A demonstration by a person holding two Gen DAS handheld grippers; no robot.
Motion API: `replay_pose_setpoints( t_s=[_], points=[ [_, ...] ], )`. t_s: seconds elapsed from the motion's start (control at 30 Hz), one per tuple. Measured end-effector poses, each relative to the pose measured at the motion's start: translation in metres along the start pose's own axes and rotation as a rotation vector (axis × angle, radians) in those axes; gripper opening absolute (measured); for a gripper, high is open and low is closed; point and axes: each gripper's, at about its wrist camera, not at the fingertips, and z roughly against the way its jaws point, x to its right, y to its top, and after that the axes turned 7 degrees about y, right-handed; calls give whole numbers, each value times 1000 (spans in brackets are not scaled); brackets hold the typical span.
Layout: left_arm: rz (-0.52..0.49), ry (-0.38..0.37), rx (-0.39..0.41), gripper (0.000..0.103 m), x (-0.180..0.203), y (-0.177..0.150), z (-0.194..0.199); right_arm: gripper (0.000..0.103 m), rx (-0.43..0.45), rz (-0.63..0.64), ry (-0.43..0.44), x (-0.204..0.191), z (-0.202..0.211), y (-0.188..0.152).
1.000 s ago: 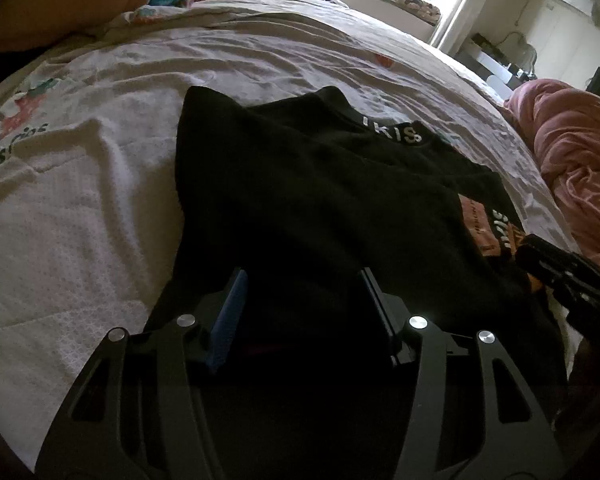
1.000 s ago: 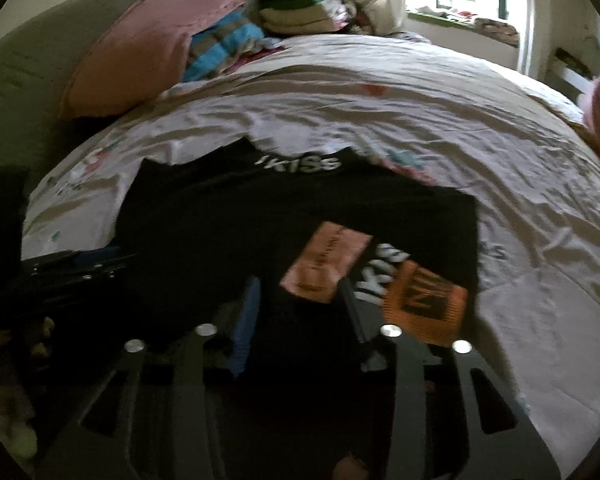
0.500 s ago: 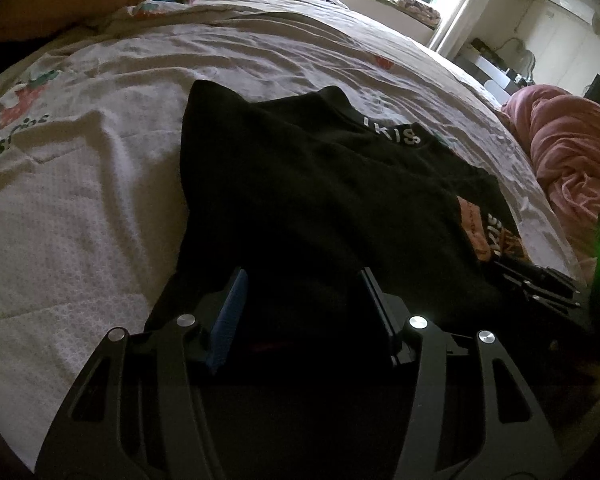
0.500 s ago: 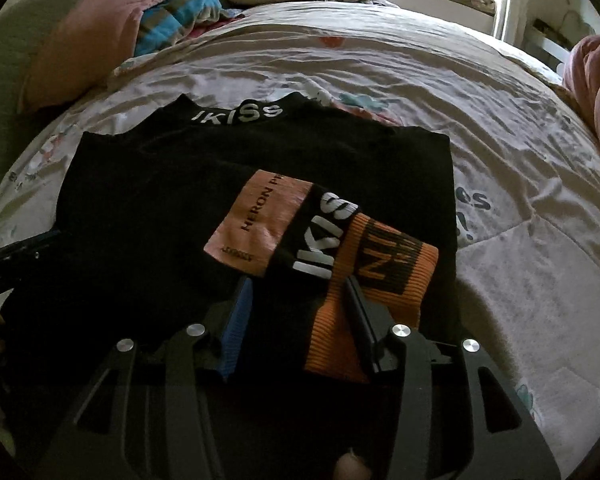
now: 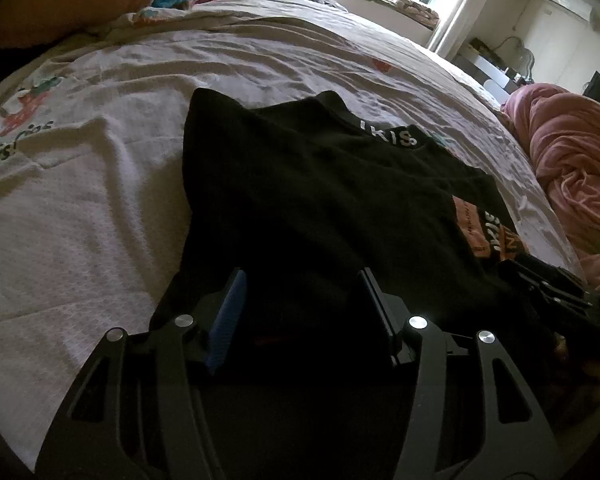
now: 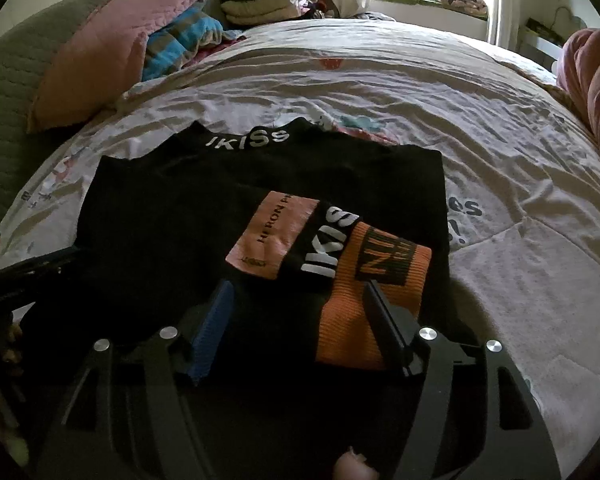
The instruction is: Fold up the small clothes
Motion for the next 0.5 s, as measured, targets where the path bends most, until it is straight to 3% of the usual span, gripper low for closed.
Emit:
replay_pose_setpoints(
  t_s=[0.07,0.13,0.3,0.37,0.47,0.5],
  points=[
    [0,-6,2,53,0,0,1,68,3,2,2,-1,2,0],
    [-6,-11,10,56,2,0,5,78,13,4,4,-2,5,-1],
    [-13,-5,24,61,5,-1,11,80,37,3,10,-4,13,1],
    [-16,6,26,67,5,-1,13,88,37,6,6,-6,14,1],
    [-20,8,39,70,8,-1,18,90,43,12,5,-7,16,1],
    [-20,10,43,76,8,-1,20,91,44,13,4,-8,17,1]
  ],
)
